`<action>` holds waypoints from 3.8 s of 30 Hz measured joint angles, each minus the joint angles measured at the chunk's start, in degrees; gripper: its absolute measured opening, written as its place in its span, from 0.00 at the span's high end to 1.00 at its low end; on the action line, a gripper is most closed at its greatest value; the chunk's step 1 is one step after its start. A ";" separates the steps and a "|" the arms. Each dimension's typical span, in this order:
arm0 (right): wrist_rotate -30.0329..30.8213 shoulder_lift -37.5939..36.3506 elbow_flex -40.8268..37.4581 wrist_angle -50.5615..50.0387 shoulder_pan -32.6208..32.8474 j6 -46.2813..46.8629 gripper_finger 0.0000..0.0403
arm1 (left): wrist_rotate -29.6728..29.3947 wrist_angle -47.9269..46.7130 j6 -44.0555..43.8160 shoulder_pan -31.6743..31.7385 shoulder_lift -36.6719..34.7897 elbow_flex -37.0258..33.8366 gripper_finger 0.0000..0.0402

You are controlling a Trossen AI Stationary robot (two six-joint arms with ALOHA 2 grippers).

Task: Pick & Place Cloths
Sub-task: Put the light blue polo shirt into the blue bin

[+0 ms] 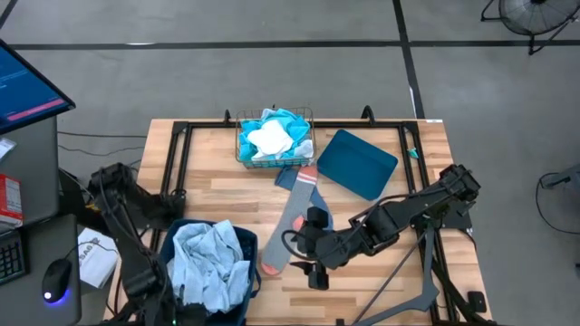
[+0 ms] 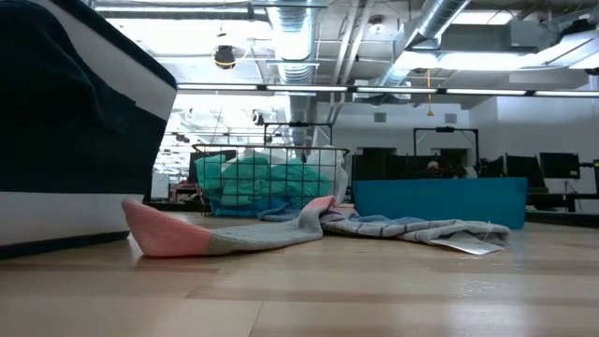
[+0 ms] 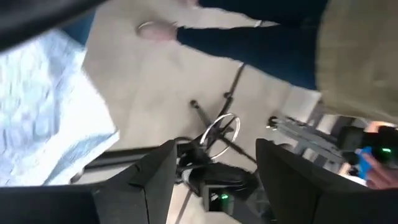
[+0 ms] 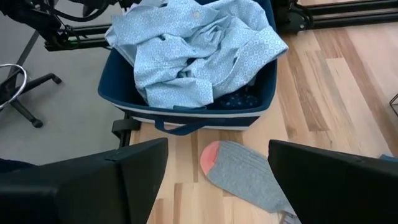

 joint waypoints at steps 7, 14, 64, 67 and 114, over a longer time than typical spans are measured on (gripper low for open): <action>0.00 0.00 -0.02 -0.12 0.01 -1.33 0.33 | 1.95 -1.32 -6.27 -2.77 2.92 0.00 0.50; 0.00 0.00 0.00 0.00 0.03 -2.85 0.33 | 4.95 -1.39 -15.70 -4.95 4.00 -0.06 0.50; 0.00 0.04 0.00 -3.76 1.78 -2.95 0.33 | 1.20 -12.50 -39.52 -2.47 10.71 -0.13 0.80; 0.00 0.04 0.00 -3.77 1.78 -2.95 0.33 | -2.12 -12.56 -40.47 -2.43 10.62 -0.13 0.95; 0.04 0.04 0.02 -3.31 1.12 -2.59 0.33 | -18.41 -0.13 21.32 13.86 -14.35 -0.15 0.94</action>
